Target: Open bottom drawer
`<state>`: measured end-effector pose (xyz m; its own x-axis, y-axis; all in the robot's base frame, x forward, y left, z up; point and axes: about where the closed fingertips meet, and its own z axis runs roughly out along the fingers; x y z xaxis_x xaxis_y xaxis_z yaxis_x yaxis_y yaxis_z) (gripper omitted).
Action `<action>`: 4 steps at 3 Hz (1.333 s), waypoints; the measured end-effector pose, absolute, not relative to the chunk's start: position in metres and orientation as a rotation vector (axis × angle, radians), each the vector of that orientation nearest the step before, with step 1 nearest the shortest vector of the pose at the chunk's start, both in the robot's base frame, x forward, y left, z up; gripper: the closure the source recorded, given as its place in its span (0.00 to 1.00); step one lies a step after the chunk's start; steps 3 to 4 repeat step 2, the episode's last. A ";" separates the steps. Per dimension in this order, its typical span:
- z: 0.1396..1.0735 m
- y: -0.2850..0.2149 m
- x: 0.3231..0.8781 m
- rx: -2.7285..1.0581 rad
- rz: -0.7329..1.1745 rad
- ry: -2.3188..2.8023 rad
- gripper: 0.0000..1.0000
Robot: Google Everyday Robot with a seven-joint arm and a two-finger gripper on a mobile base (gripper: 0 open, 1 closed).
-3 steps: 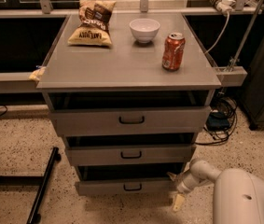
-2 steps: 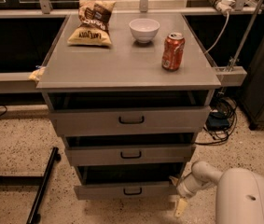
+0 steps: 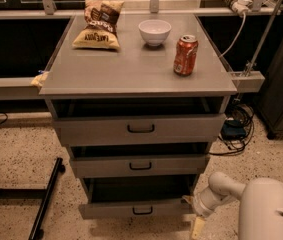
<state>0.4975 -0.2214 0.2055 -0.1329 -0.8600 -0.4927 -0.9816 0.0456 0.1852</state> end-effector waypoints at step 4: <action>0.241 -0.215 0.466 -1.929 0.852 2.074 0.00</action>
Offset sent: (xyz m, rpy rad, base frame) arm -0.0247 0.0044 0.0306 0.0194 0.0776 0.0363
